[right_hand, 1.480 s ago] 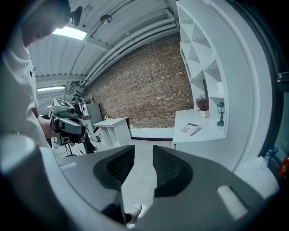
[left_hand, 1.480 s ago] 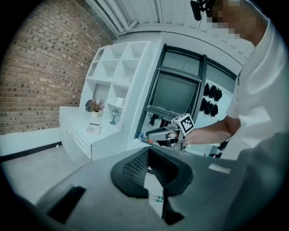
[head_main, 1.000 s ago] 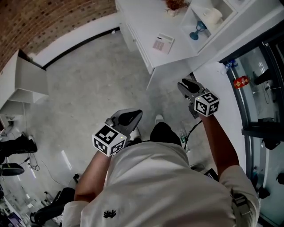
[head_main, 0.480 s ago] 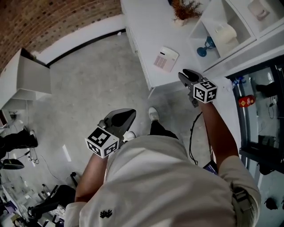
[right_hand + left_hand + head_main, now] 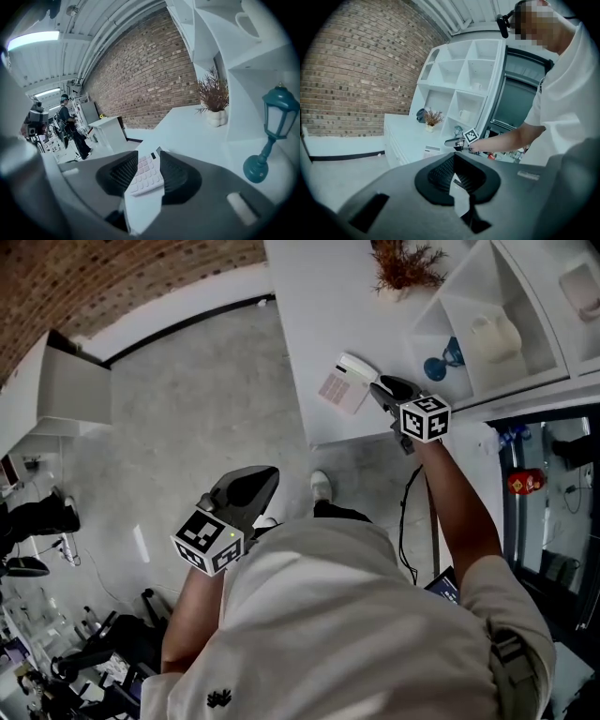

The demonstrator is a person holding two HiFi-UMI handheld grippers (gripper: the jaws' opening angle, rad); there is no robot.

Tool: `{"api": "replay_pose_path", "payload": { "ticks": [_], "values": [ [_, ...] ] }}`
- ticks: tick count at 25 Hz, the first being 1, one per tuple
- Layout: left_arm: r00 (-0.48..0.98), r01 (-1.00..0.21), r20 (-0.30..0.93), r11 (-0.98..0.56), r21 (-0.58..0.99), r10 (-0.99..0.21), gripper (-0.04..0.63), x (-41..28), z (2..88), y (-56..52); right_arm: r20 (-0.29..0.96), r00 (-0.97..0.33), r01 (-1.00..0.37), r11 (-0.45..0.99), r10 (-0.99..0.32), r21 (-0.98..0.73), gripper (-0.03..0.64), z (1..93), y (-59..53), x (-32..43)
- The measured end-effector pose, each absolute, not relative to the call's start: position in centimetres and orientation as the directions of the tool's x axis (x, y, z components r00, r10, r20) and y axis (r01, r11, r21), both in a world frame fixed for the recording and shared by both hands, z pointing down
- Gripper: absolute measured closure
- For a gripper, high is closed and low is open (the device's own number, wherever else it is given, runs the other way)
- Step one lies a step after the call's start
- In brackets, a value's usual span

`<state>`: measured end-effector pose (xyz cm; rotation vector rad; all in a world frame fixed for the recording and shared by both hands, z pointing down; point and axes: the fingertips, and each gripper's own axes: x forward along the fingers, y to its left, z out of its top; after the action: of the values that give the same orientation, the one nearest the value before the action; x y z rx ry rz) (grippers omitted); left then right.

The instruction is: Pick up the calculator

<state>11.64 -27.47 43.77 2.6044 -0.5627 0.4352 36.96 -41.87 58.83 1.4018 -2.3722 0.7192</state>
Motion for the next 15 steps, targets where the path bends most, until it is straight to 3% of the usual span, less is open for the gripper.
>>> {"api": "replay_pose_path", "payload": {
  "ticks": [15],
  "values": [
    [0.785, -0.589, 0.452, -0.736, 0.334, -0.423, 0.589, 12.7, 44.9, -31.4, 0.544, -0.576, -0.817, 0.448, -0.61, -0.362, 0.428, 66.3, -48.4, 38.8]
  ]
}}
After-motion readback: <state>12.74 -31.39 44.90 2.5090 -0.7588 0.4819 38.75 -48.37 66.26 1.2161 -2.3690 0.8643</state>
